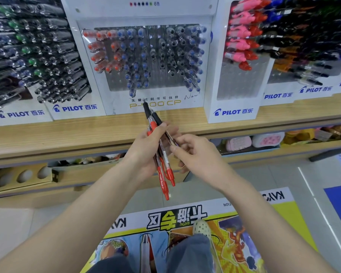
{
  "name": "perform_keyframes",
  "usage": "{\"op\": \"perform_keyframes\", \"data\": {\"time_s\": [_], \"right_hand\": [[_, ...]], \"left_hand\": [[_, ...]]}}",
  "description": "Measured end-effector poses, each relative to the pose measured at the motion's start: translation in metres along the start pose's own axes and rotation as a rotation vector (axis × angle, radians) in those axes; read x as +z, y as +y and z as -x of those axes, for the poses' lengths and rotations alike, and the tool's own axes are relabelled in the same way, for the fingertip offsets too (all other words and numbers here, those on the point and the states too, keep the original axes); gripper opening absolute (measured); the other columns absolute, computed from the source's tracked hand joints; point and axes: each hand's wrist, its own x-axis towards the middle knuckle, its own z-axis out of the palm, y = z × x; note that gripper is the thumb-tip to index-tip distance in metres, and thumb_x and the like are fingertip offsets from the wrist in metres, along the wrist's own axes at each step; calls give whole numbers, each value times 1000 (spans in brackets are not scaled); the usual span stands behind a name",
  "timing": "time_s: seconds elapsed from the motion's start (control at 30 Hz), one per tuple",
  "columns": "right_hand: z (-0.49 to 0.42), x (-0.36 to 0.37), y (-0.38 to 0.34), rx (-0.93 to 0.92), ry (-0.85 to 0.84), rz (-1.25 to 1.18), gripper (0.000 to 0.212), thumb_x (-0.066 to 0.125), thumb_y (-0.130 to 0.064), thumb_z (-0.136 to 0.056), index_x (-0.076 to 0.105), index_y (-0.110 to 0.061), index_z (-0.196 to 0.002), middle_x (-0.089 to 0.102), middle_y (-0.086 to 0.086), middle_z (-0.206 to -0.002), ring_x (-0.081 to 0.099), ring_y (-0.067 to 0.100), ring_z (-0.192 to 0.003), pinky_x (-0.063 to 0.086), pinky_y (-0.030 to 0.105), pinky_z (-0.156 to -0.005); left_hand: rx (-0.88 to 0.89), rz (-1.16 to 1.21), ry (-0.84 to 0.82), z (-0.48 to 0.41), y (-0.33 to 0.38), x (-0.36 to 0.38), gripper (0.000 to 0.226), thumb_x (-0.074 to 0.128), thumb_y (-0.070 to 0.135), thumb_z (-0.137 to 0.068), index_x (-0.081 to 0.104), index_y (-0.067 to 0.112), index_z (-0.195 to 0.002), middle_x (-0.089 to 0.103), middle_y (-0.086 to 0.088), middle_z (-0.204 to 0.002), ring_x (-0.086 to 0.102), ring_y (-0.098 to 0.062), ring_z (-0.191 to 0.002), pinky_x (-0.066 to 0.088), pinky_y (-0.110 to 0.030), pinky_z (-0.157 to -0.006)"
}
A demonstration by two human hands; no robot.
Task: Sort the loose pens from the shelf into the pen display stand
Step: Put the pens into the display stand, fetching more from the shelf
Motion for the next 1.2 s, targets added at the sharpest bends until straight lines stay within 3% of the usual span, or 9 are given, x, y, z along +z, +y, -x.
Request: {"op": "perform_keyframes", "data": {"time_s": [0.1, 0.23, 0.47, 0.57, 0.67, 0.77, 0.9, 1.03, 1.2], "right_hand": [[6, -7, 1, -65, 169, 51, 7, 54, -24, -92, 62, -24, -92, 57, -18, -67, 55, -7, -60, 48, 11, -63], [21, -27, -3, -118, 334, 50, 9, 53, -24, -93, 60, -22, -88, 60, -16, -66, 56, -6, -66, 38, 7, -62], [52, -94, -2, -145, 552, 75, 9, 59, -23, -89, 67, -19, -87, 62, -13, -65, 56, 5, -65, 40, 14, -62], [64, -124, -3, -145, 676, 117, 5, 62, -23, -87, 66, -24, -83, 64, -14, -65, 62, 5, -67, 42, 8, -65], [69, -148, -2, -160, 784, 154, 5, 63, -27, -87, 66, -27, -84, 69, 1, -60, 65, 9, -58, 49, 21, -71], [64, -163, 2, -187, 867, 168, 16, 62, -29, -88, 70, -18, -97, 72, 7, -69, 65, 23, -56, 52, 34, -71], [48, -174, 5, -268, 935, 185, 21, 63, -25, -88, 70, -14, -104, 71, 8, -68, 65, 25, -53, 47, 14, -59], [29, -173, 7, -358, 953, 209, 23, 65, -21, -86, 70, -11, -106, 72, 8, -76, 67, 25, -66, 54, 35, -67], [12, -173, 12, -443, 942, 205, 24, 64, -18, -86, 70, -7, -106, 73, 5, -82, 67, 16, -66, 49, 20, -65]], "left_hand": [[-19, -78, -6, 9, -1, 6, 18, 49, 19, -97, 61, 5, -95, 71, -7, -77, 69, -16, -60, 56, -25, -53], [-86, -289, -22, 19, -3, 19, 19, 51, 27, -96, 53, 11, -86, 46, 3, -56, 36, -4, -35, 29, -14, -31], [-210, -337, -152, 41, -2, 72, 28, 44, 27, -98, 46, 13, -75, 39, 0, -56, 29, -7, -36, 21, -14, -30], [-225, -330, -182, 47, -4, 98, 27, 42, 23, -99, 45, 12, -74, 40, 0, -56, 30, -7, -36, 20, -14, -30], [-182, -362, -205, 49, -8, 118, 24, 40, 21, -101, 45, 11, -79, 41, -1, -59, 32, -6, -37, 22, -14, -31], [-142, -369, -215, 45, -10, 132, 19, 40, 20, -101, 45, 9, -87, 43, -2, -61, 37, -7, -38, 28, -15, -33], [-94, -397, -198, 36, -13, 144, 20, 43, 22, -100, 49, 7, -88, 47, -3, -61, 41, -7, -38, 33, -16, -34], [-78, -399, -193, 25, -15, 154, 21, 45, 23, -99, 53, 7, -89, 48, -2, -60, 41, -8, -39, 33, -17, -33], [-77, -357, -171, 16, -18, 162, 20, 45, 23, -99, 51, 8, -86, 47, -2, -57, 40, -8, -37, 31, -15, -33]]}}
